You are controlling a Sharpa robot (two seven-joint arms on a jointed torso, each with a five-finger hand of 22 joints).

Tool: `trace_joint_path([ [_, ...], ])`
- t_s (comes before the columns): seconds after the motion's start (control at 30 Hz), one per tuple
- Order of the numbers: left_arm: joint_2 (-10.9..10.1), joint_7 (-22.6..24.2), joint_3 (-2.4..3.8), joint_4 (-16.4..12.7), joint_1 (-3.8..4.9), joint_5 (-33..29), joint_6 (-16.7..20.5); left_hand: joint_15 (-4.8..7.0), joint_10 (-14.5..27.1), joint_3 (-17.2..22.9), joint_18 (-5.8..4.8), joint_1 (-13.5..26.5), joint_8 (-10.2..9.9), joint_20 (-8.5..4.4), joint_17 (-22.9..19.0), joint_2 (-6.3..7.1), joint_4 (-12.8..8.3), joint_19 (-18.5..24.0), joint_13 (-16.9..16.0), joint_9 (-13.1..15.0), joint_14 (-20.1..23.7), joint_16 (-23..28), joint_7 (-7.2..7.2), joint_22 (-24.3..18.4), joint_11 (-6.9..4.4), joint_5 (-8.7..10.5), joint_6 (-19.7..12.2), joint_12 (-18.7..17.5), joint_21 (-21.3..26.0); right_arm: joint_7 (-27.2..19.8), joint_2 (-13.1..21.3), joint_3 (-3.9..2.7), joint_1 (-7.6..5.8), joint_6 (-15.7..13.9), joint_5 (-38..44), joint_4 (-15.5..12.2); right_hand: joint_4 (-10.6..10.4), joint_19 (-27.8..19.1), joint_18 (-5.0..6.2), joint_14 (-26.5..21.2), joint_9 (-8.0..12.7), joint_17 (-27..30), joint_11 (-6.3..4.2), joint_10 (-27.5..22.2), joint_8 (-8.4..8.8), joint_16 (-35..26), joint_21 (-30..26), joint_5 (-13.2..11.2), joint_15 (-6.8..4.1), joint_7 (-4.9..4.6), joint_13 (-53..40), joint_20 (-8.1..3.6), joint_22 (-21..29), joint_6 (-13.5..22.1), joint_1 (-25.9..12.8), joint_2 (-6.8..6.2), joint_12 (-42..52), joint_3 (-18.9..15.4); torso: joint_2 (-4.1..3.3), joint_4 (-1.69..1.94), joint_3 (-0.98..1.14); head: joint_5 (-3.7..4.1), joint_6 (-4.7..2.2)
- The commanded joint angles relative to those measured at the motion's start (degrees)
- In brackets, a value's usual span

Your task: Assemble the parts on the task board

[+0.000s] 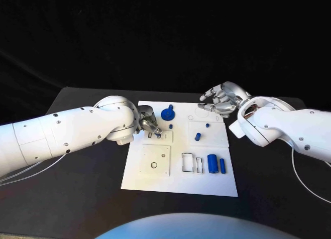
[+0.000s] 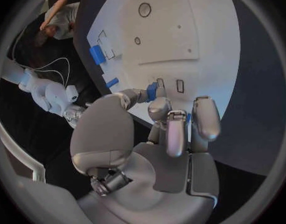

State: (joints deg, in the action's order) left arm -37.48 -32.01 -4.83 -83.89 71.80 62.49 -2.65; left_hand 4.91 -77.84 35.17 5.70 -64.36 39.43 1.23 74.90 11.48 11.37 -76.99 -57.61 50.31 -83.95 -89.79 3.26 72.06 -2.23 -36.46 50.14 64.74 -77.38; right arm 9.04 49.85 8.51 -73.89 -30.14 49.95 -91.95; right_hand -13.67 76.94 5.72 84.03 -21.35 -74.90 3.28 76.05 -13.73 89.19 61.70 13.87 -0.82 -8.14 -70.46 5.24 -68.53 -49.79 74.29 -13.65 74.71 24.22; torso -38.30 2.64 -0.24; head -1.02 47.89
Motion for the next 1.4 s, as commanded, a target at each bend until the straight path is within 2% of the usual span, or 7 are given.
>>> trace_joint_path([
  [0.03, 0.0, 1.8, 0.06, -0.2, -0.38, -0.1, 3.2, 0.33, -0.6, 12.3, -1.02, 0.2, 0.4, 0.01, 15.1, -0.39, -12.7, -0.5, -0.1, 0.0, -6.1, -0.2, -1.21, 0.1, 0.01, -0.22, 1.7, 0.3, -0.2, -0.1, 0.0, 0.0, 0.03, 0.6, 0.5, -0.1, -0.3, -0.5, 0.88, 5.3, -0.1, -12.5, 0.06, -0.3, -0.35, -0.2, -0.3, 0.4, 0.13, 0.03, 0.0, 0.1, 0.1, 0.4, -0.7, 0.06, -0.3, 0.2, 0.06, -0.04, -0.02, -0.15, 0.17],
  [0.27, 0.4, 0.8, 0.08, 0.6, -0.8, 0.3, 2.1, 0.38, -0.7, 12.4, -1.01, 0.3, 0.4, -0.03, 15.1, -0.4, -12.7, -0.5, 0.0, 0.0, -6.1, -0.2, -1.24, 0.0, -0.03, 0.11, 1.8, 0.2, -0.2, -0.1, 0.0, 0.0, 0.04, 0.7, 0.6, 0.0, -0.3, -0.5, 0.88, 5.3, -0.1, -12.5, 0.06, -0.3, -0.35, -0.2, -0.3, 0.4, 0.13, 0.03, 0.0, 0.1, 0.1, 0.4, -0.7, 0.06, -0.3, 0.2, 0.14, -0.02, -0.04, -0.23, 0.23],
  [0.6, 2.3, 0.2, 0.06, 3.0, -1.29, 1.2, 1.1, 0.41, -0.7, 12.4, -1.01, 0.3, 0.4, -0.06, 15.1, -0.45, -12.7, -0.5, 0.0, 0.0, -6.1, -0.2, -1.25, 0.1, -0.05, 0.4, 1.8, 0.2, -0.2, -0.1, -0.1, 0.0, 0.05, 0.7, 0.6, 0.0, -0.4, -0.5, 0.88, 5.3, -0.1, -12.5, 0.06, -0.3, -0.5, -0.2, -0.4, 0.4, 0.13, 0.03, 0.1, 0.1, 0.1, 0.5, -0.8, 0.04, -0.3, 0.3, 0.08, -0.12, -0.06, -0.5, 0.16],
  [0.73, 2.5, 0.3, 0.09, 3.3, -1.54, 1.3, 1.3, 0.42, -0.8, 12.5, -1.02, 0.3, 0.4, -0.06, 15.1, -0.45, -12.8, -0.5, -0.1, 0.0, -6.1, -0.2, -1.25, 0.1, -0.05, 0.42, 1.8, 0.3, -0.3, -0.1, 0.0, 0.0, 0.06, 0.7, 0.6, 0.0, -0.4, -0.5, 0.88, 5.3, -0.1, -12.5, 0.06, -0.3, -0.5, -0.2, -0.4, 0.4, 0.13, 0.03, 0.1, 0.1, 0.1, 0.5, -0.8, 0.04, -0.3, 0.3, 0.03, -0.19, -0.08, -0.44, -0.01],
  [0.87, 2.6, 0.1, 0.1, 3.4, -1.65, 1.4, 0.7, 0.42, -0.8, 12.5, -1.02, 0.3, 0.4, -0.07, 15.1, -0.45, -12.8, -0.5, -0.1, 0.0, -6.1, -0.2, -1.26, 0.2, -0.05, 0.43, 1.8, 0.3, -0.3, -0.1, 0.0, 0.0, 0.06, 0.7, 0.6, 0.0, -0.4, -0.5, 0.88, 5.3, -0.1, -12.5, 0.06, -0.3, -0.5, -0.2, -0.4, 0.4, 0.13, 0.03, 0.1, 0.1, 0.1, 0.5, -0.8, 0.04, -0.3, 0.3, 0.09, -0.14, -0.01, -0.38, 0.18],
  [1.03, 2.6, -0.5, 0.11, 3.4, -1.69, 1.8, -0.9, 0.42, -0.8, 12.5, -1.03, 0.4, 0.4, -0.08, 15.1, -0.43, -12.8, -0.5, -0.1, 0.0, -6.1, -0.2, -1.26, 0.2, -0.05, 0.46, 1.8, 0.3, -0.3, -0.1, 0.0, 0.0, 0.06, 0.7, 0.6, 0.0, -0.4, -0.5, 0.88, 5.3, -0.1, -12.5, 0.06, -0.3, -0.5, -0.2, -0.4, 0.4, 0.13, 0.03, 0.1, 0.1, 0.1, 0.5, -0.8, 0.04, -0.3, 0.3, 0.06, -0.05, -0.04, -0.31, 0.36],
  [1.4, 2.4, -1.3, 0.12, 3.1, -1.7, 1.9, -3.3, 0.43, -0.8, 12.5, -1.02, 0.4, 0.4, -0.09, 15.1, -0.41, -12.8, -0.5, -0.1, -0.1, -6.1, -0.2, -1.27, 0.2, -0.05, 0.44, 1.8, 0.3, -0.3, -0.1, 0.0, 0.0, 0.1, 0.8, 0.6, 0.1, -0.4, -0.5, 0.88, 5.3, -0.1, -12.5, 0.06, -0.3, -0.5, -0.2, -0.4, 0.4, 0.13, 0.03, 0.1, 0.1, 0.1, 0.5, -0.8, 0.04, -0.3, 0.3, 0.09, -0.11, -0.04, -0.42, 0.68],
])
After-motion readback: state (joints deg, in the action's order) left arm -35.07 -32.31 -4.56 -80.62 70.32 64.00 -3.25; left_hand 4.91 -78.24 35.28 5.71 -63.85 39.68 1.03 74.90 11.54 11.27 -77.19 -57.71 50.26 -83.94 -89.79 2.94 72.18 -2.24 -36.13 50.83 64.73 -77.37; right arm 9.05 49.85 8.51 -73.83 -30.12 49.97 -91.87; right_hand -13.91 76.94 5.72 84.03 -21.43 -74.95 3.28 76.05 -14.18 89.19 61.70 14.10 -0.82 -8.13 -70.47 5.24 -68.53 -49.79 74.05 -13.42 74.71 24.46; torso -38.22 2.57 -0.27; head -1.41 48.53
